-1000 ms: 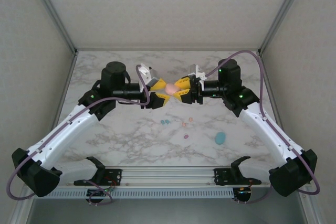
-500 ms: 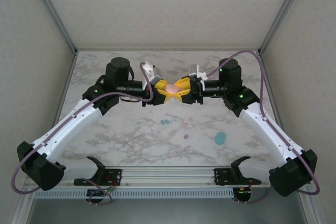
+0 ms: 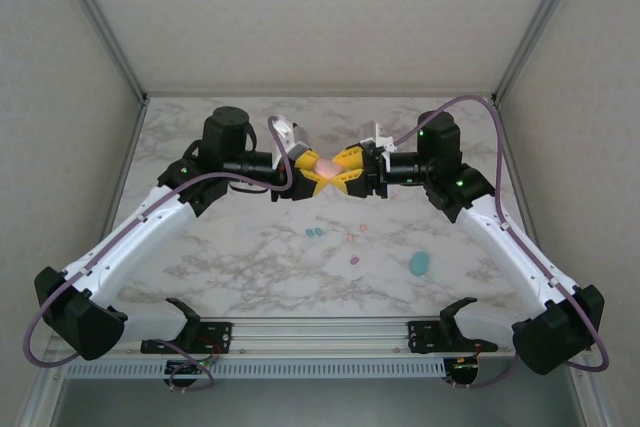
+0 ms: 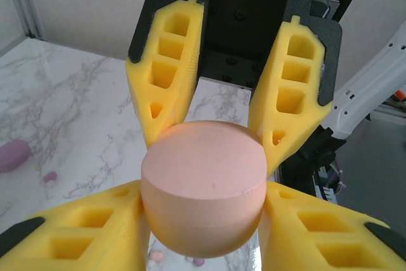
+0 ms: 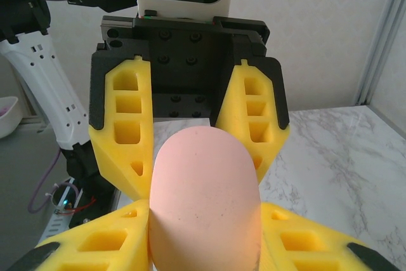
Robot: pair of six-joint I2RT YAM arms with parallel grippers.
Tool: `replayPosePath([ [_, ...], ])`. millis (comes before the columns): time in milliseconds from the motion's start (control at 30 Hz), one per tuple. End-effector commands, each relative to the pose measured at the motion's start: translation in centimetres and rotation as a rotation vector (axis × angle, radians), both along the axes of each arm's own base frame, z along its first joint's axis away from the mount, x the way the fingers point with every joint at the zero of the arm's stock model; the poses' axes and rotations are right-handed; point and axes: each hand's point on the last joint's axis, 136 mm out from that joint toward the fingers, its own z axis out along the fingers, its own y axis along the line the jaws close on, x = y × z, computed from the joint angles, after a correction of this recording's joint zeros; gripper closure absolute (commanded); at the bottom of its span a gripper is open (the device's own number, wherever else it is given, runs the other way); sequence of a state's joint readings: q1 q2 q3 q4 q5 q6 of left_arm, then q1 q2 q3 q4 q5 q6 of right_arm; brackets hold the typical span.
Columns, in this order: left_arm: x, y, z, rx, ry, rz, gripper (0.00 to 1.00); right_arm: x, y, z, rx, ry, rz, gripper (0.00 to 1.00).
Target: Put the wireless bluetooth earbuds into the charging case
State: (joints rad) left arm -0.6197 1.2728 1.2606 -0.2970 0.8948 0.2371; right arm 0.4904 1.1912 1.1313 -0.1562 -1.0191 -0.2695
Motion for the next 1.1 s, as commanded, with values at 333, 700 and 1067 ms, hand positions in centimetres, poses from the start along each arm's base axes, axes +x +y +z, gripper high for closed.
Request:
replayPosePath([
  [333,-1.08,-0.47,1.10,-0.019,0.018,-0.086,0.53,-0.60,0.28,1.56,0.033,-0.043,0.031,0.63],
  [700,-1.51,-0.17,0.48,0.013,0.012,-0.101,0.53,-0.50,0.10,1.93,0.038,-0.063,0.010,0.63],
  [1067,-1.69,-0.20,0.80,0.003,0.014,-0.110,0.54,-0.38,-0.17,1.93,0.046,-0.076,-0.026,0.63],
])
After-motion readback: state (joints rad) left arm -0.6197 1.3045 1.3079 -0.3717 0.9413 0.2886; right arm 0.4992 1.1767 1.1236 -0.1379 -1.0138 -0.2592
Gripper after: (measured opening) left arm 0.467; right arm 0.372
